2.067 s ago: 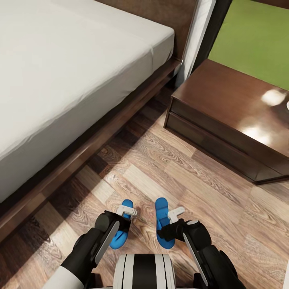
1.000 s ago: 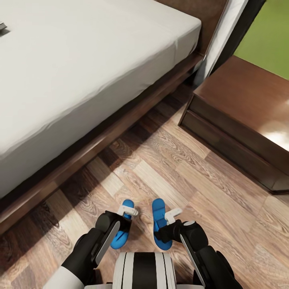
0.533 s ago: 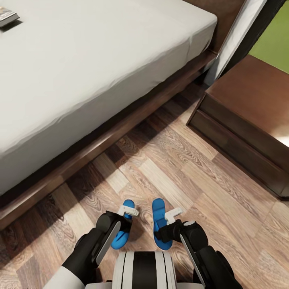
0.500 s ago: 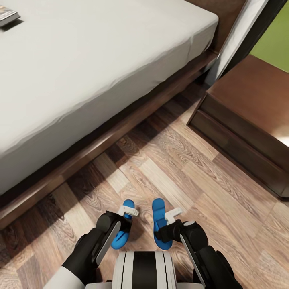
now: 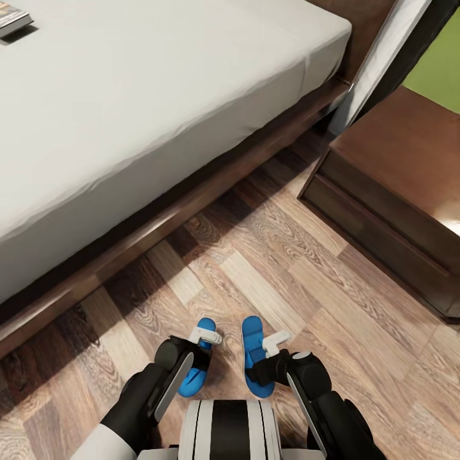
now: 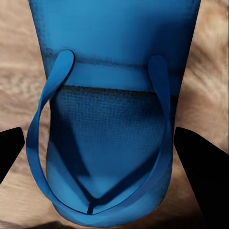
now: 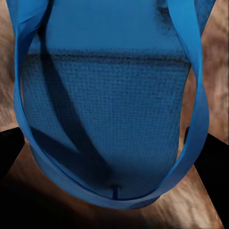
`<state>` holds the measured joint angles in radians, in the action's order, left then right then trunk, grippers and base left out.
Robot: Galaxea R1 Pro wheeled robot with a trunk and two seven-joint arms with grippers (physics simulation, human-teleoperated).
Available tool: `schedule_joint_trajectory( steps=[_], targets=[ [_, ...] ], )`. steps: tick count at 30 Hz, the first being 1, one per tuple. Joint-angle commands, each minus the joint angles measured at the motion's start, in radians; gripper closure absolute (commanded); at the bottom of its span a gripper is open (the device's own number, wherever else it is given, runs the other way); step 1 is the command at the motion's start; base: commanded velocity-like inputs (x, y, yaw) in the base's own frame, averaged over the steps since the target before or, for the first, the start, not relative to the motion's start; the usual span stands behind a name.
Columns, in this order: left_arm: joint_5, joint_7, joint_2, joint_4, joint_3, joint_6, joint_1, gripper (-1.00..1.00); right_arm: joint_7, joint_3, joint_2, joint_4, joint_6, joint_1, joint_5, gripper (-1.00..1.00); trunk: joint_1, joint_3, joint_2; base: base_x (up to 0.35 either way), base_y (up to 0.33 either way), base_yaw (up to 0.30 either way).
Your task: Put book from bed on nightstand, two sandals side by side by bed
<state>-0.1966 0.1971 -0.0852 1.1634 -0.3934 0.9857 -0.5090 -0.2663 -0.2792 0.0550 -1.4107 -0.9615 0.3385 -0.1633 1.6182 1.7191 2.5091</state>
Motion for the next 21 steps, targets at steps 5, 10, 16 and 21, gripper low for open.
schedule_joint_trajectory(
  steps=[5, 10, 16, 21],
  targets=[
    [-0.009, 0.011, -0.004, 0.000, -0.001, 0.003, 0.000, 1.00, -0.008, 0.000, 0.000, -0.001, -0.003, 0.001, -0.010, 1.00, 0.000, 0.001, 0.000, 0.004, -0.137, 0.001],
    [-0.010, 0.011, -0.005, -0.001, -0.001, 0.002, 0.000, 1.00, -0.008, 0.000, 0.000, -0.001, -0.003, 0.001, -0.010, 1.00, 0.000, 0.001, 0.000, 0.001, -0.026, 0.000],
    [-0.010, 0.012, -0.005, 0.000, -0.001, 0.002, 0.000, 1.00, -0.008, -0.001, 0.000, -0.001, -0.003, 0.001, -0.010, 1.00, 0.000, 0.003, 0.000, 0.000, -0.004, 0.003],
    [-0.011, 0.012, -0.005, 0.001, -0.001, 0.002, 0.000, 1.00, -0.008, -0.001, 0.000, -0.001, -0.003, 0.001, -0.009, 1.00, 0.000, 0.007, 0.000, 0.000, -0.001, 0.057]
  ],
)
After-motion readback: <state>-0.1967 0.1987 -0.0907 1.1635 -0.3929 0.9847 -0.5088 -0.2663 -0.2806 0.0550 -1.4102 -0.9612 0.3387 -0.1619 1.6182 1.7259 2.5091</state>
